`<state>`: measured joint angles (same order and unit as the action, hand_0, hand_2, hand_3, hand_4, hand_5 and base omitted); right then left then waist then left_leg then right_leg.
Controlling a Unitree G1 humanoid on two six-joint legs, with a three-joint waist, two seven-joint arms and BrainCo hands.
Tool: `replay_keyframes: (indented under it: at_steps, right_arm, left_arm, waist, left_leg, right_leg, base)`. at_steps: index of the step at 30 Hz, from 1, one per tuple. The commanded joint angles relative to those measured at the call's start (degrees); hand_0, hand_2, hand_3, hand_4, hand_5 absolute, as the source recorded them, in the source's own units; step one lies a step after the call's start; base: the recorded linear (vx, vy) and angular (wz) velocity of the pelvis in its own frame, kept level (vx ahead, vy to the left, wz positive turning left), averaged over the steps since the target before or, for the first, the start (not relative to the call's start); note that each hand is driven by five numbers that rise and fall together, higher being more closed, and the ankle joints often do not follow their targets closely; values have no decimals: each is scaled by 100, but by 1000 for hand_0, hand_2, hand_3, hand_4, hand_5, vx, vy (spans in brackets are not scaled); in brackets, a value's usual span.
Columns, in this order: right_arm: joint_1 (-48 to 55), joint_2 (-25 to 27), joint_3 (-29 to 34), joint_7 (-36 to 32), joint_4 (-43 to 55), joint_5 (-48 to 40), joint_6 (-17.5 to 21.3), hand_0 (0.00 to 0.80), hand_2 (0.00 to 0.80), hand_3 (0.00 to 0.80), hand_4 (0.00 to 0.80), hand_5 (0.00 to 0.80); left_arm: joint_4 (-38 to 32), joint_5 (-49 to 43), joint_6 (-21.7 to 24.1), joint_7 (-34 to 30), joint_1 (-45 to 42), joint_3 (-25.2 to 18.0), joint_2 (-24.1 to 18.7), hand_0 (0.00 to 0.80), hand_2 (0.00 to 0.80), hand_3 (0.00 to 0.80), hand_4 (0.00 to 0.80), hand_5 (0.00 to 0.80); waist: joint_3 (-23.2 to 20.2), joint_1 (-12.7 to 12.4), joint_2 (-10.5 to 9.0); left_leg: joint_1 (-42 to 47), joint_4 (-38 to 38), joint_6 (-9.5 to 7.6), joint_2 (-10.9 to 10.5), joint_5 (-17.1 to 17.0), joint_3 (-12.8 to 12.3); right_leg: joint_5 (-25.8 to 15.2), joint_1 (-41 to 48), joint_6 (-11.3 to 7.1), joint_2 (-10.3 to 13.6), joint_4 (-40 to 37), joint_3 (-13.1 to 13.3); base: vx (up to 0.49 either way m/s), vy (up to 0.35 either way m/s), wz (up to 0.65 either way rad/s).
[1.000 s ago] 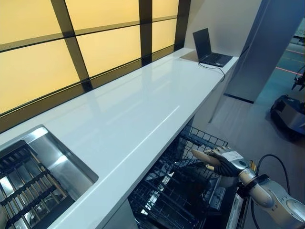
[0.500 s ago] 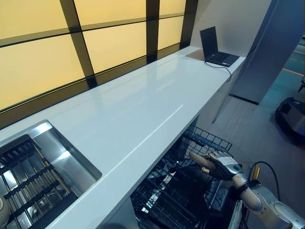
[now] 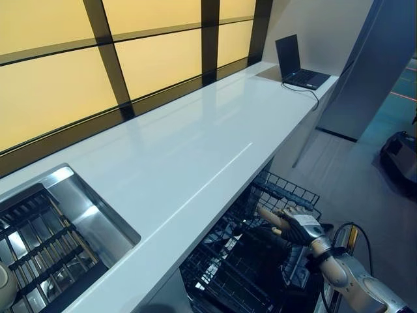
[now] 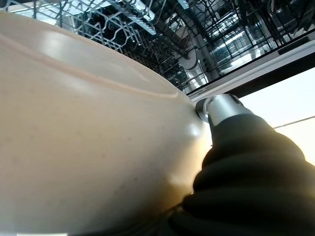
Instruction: Take plates into dishwasher
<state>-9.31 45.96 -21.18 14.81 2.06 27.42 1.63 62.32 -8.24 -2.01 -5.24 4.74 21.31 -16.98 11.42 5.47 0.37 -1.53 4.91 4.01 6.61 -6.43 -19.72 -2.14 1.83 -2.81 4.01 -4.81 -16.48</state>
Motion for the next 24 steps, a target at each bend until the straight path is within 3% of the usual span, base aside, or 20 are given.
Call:
replay_keyframes:
  at_steps: [1, 24]
  right_arm:
    - [-606, -186, -143, 394, -65, -208, -77, 800, 800, 800, 800, 800]
    - [-945, -702, -559, 543, -1207, -259, 54, 800, 800, 800, 800, 800]
  left_arm:
    - [157, -273, -49, -43, 387, 199, -128, 0, 0, 0, 0, 0]
    - [171, -458, -107, -135, 506, 291, -110, 0, 0, 0, 0, 0]
  waist:
    - [-125, -84, -102]
    - [-51, -222, -65]
  left_leg:
    - [155, 9, -40, 18, 311, -28]
    - [130, 9, -25, 6, 303, 35]
  right_leg:
    - [263, -206, -309, 81, 504, 92]
    - [219, -244, -308, 135, 499, -69]
  base:
    - [0, 0, 0]
    - [2, -3, 1]
